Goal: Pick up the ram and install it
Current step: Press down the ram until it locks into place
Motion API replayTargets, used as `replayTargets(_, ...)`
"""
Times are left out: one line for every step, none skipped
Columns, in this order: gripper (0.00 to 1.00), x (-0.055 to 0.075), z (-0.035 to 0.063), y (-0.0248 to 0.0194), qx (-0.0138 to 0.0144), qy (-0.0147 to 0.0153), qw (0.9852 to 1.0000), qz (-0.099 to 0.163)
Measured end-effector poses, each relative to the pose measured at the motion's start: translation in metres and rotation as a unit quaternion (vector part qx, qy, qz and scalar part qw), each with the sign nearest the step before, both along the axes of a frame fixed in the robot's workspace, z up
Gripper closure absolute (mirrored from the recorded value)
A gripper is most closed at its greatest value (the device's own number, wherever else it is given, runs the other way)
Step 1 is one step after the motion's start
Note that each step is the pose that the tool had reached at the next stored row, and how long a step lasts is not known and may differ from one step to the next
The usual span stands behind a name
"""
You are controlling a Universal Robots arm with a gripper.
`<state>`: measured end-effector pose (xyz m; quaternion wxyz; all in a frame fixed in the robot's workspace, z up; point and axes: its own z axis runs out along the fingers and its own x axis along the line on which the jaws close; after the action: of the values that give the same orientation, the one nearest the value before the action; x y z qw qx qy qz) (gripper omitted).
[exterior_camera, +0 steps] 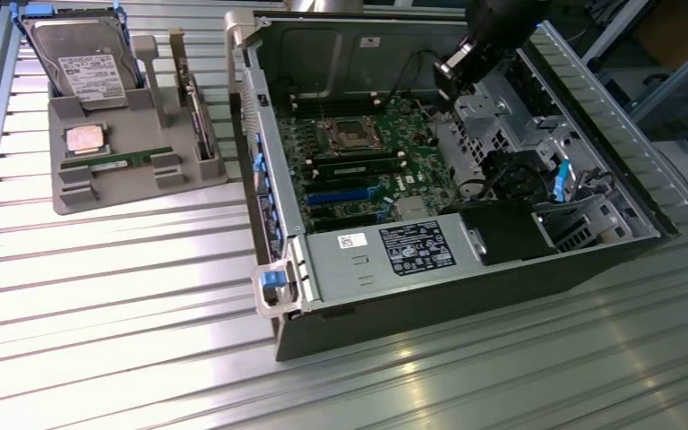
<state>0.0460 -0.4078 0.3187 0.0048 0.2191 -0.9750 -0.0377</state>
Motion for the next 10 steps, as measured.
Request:
replayTargets(0.89,0.0,0.0,0.0,0.0,0.0,1.0,-0.007)
replayTargets(0.89,0.0,0.0,0.0,0.0,0.0,0.9999,-0.017)
replayTargets(0.89,0.0,0.0,0.0,0.0,0.0,0.9996,-0.027)
replayTargets(0.89,0.0,0.0,0.0,0.0,0.0,0.9995,-0.033)
replayTargets(0.89,0.0,0.0,0.0,0.0,0.0,0.9992,-0.04)
replayTargets(0.89,0.0,0.0,0.0,0.0,0.0,0.9988,-0.048)
replayTargets(0.89,0.0,0.0,0.0,0.0,0.0,0.9985,-0.055)
replayTargets(0.89,0.0,0.0,0.0,0.0,0.0,0.998,-0.063)
replayTargets(0.89,0.0,0.0,0.0,0.0,0.0,0.9978,-0.067)
replayTargets(0.89,0.0,0.0,-0.0001,0.0,0.0,0.9974,-0.072)
